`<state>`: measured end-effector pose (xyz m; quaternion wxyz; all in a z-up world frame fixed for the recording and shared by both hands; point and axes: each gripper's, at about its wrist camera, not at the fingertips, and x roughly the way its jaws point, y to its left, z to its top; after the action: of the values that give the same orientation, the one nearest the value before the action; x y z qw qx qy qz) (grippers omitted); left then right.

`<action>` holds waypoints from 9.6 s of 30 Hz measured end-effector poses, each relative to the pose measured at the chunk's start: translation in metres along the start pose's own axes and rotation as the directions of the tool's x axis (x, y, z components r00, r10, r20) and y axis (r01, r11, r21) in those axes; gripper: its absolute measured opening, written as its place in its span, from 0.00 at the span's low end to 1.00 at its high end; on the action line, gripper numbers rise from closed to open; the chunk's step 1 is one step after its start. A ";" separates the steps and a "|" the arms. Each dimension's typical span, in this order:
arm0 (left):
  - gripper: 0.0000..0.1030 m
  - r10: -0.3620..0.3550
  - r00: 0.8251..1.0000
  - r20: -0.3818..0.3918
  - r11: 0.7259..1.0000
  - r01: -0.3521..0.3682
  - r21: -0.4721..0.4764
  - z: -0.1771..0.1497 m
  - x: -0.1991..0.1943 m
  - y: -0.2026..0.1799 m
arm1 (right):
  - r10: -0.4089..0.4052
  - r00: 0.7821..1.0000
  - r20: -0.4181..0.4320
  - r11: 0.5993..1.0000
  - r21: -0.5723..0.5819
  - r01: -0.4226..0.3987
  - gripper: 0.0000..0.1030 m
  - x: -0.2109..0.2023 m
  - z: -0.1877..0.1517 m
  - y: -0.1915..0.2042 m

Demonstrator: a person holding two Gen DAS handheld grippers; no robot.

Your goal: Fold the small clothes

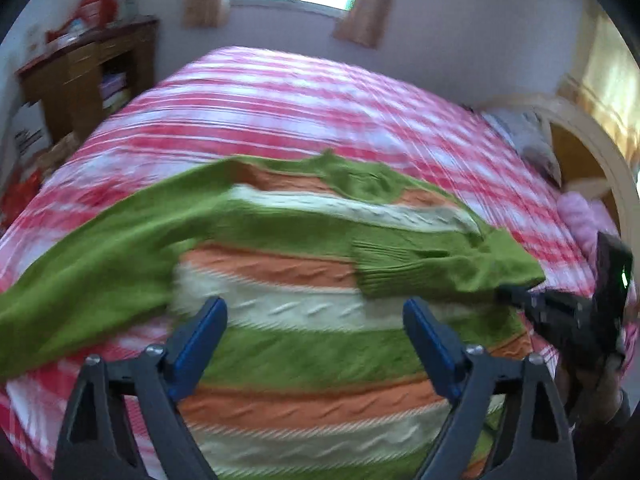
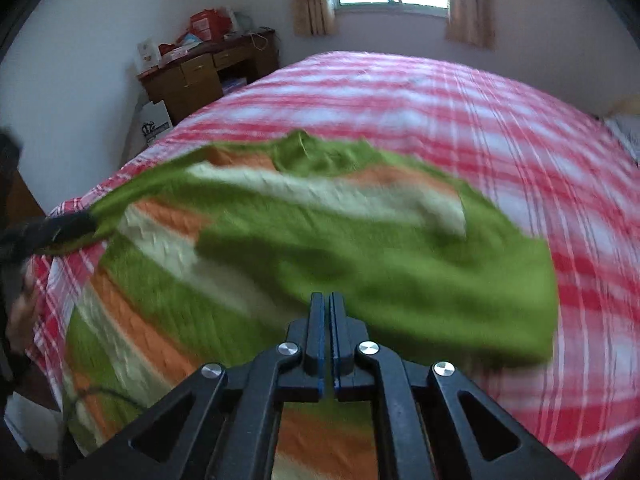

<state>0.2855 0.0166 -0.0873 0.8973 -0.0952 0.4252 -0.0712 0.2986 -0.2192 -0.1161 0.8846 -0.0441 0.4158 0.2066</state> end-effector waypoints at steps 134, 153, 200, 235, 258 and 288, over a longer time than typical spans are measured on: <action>1.00 0.445 0.889 0.107 0.889 -0.424 -0.173 -0.034 0.027 0.093 | 0.141 0.990 0.014 0.990 -0.008 -0.141 0.63 0.072 0.035 0.108; 1.00 0.555 0.831 0.031 0.798 -0.522 -0.301 -0.089 -0.068 0.186 | 0.126 0.992 -0.024 0.955 -0.267 -0.128 0.81 0.093 0.008 0.155; 0.08 0.452 0.890 0.056 0.579 -0.245 -0.778 -0.116 -0.140 0.351 | 0.118 0.993 -0.005 0.954 -0.277 -0.114 0.82 0.092 0.006 0.157; 0.06 0.119 0.858 0.500 0.939 0.068 -0.338 0.081 -0.185 0.162 | 0.202 0.962 0.182 0.976 -0.120 -0.182 0.82 -0.011 0.004 0.090; 0.06 -0.197 0.913 0.357 0.976 0.216 -0.013 0.103 -0.027 -0.053 | 0.177 0.969 0.174 0.984 -0.030 -0.174 0.82 -0.034 -0.062 0.046; 0.85 0.430 0.896 0.109 0.888 -0.441 0.127 -0.030 0.028 0.090 | 0.245 0.956 0.160 0.969 0.001 -0.248 0.82 -0.027 -0.064 0.036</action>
<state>0.2838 0.0950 -0.1473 0.9107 0.0669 0.3941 0.1042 0.2225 -0.2111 -0.1339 0.8825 0.0340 0.3486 0.3138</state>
